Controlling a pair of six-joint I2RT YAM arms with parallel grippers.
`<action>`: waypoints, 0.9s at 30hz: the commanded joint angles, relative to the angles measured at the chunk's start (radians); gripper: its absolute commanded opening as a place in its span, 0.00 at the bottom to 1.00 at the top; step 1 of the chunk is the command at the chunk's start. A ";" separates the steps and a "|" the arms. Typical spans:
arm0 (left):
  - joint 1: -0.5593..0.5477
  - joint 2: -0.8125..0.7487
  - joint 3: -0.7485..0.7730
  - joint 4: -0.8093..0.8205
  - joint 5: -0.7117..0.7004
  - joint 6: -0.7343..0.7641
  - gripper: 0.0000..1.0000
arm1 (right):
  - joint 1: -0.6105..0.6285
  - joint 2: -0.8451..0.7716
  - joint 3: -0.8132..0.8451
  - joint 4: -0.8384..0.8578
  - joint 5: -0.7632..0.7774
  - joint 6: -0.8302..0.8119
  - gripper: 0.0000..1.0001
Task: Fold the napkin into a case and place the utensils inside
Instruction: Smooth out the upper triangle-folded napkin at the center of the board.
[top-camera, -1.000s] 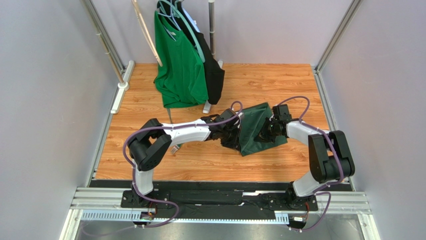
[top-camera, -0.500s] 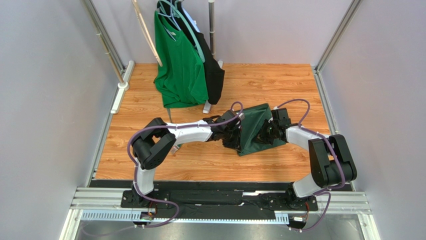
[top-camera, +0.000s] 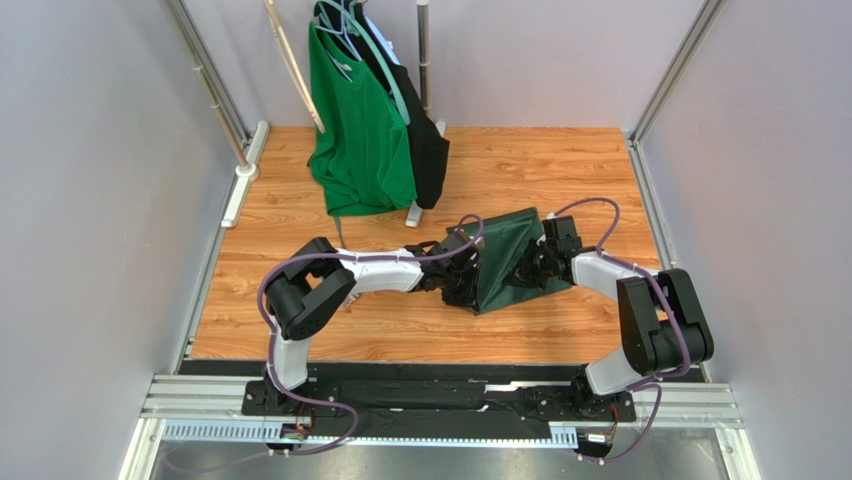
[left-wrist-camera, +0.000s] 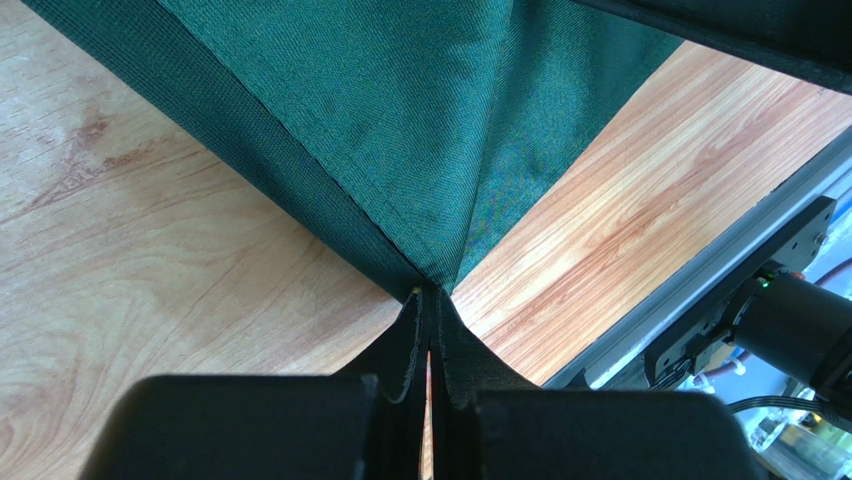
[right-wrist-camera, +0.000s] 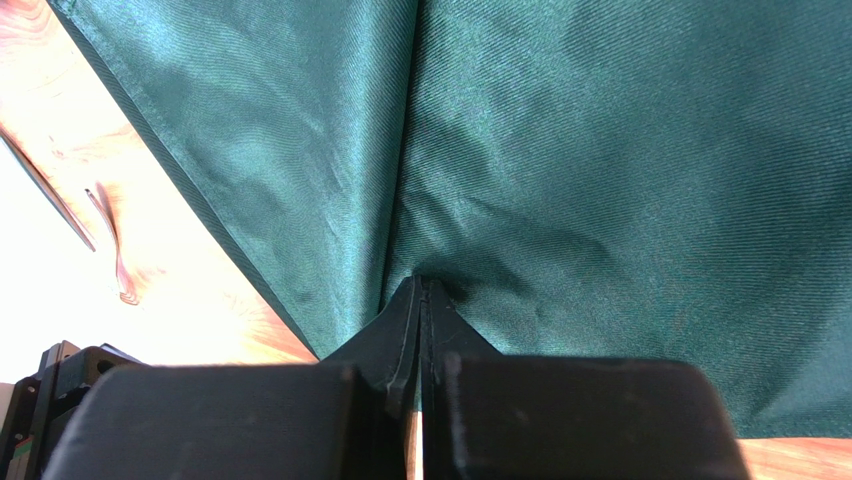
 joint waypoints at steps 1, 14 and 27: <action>-0.006 -0.059 0.000 0.003 -0.024 0.014 0.00 | 0.006 0.007 0.005 0.002 0.036 -0.031 0.00; 0.023 -0.171 0.062 -0.078 -0.038 0.052 0.01 | 0.006 0.013 0.019 -0.004 0.019 -0.046 0.00; 0.037 0.015 -0.029 0.125 0.086 0.008 0.00 | 0.006 0.033 0.065 -0.013 -0.021 -0.063 0.00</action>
